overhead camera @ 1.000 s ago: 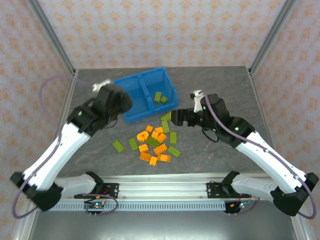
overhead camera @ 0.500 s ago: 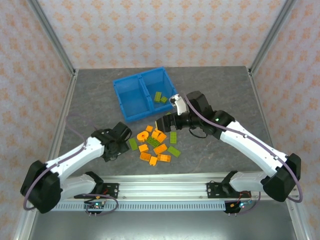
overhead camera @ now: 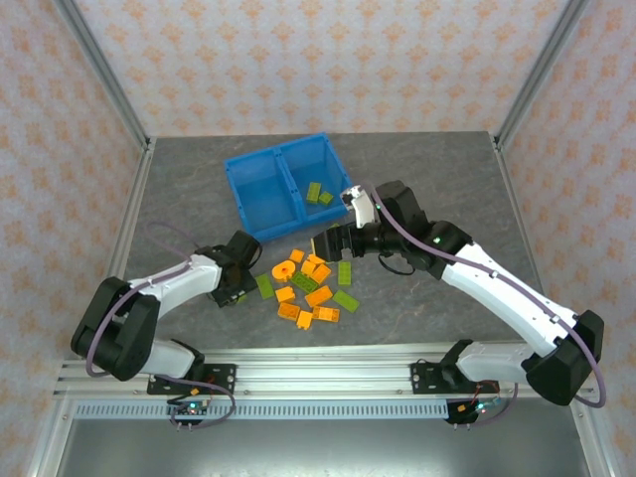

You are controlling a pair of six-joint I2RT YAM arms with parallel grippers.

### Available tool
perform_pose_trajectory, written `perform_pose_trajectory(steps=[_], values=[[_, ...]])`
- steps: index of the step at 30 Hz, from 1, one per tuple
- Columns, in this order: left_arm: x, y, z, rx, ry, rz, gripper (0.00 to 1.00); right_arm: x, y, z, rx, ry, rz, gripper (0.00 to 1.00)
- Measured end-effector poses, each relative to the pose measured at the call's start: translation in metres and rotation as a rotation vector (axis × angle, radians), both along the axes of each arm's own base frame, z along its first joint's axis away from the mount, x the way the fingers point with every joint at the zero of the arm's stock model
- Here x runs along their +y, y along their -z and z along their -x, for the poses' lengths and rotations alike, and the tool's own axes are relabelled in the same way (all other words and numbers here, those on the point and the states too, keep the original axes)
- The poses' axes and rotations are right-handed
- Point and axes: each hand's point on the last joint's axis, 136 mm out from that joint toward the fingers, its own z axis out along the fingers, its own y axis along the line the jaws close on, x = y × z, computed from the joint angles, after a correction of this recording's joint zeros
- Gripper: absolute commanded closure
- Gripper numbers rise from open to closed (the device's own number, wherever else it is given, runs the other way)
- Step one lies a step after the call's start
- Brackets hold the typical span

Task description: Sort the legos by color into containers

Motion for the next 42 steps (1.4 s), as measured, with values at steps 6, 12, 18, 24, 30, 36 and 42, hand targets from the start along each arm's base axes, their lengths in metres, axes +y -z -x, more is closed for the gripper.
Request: perform_pose_trajectory(steps=[6, 12, 18, 24, 30, 36, 42], values=[[0.007, 0.001, 0.004, -0.016, -0.015, -0.004, 0.65, 0.0, 0.0, 0.0, 0.008, 0.008, -0.003, 0.03], [0.006, -0.001, 0.004, -0.048, -0.033, 0.045, 0.73, 0.0, 0.0, 0.001, 0.014, 0.006, -0.005, 0.03], [-0.008, -0.015, -0.001, -0.087, -0.035, 0.164, 0.75, 0.001, 0.0, 0.002, 0.026, 0.006, -0.011, 0.03], [-0.031, -0.111, -0.044, -0.341, -0.003, 0.304, 0.75, 0.0, -0.001, -0.001, 0.029, 0.028, -0.012, 0.03], [-0.07, -0.214, -0.1, -0.553, 0.094, 0.377, 0.74, -0.008, -0.01, -0.017, -0.02, 0.122, 0.006, 0.02], [-0.142, -0.236, -0.18, -0.57, 0.223, 0.361, 0.74, -0.03, -0.025, -0.031, -0.084, 0.266, 0.013, 0.01], [-0.187, -0.22, -0.268, -0.572, 0.247, 0.263, 0.73, -0.049, -0.043, -0.032, -0.126, 0.362, -0.013, 0.01]])
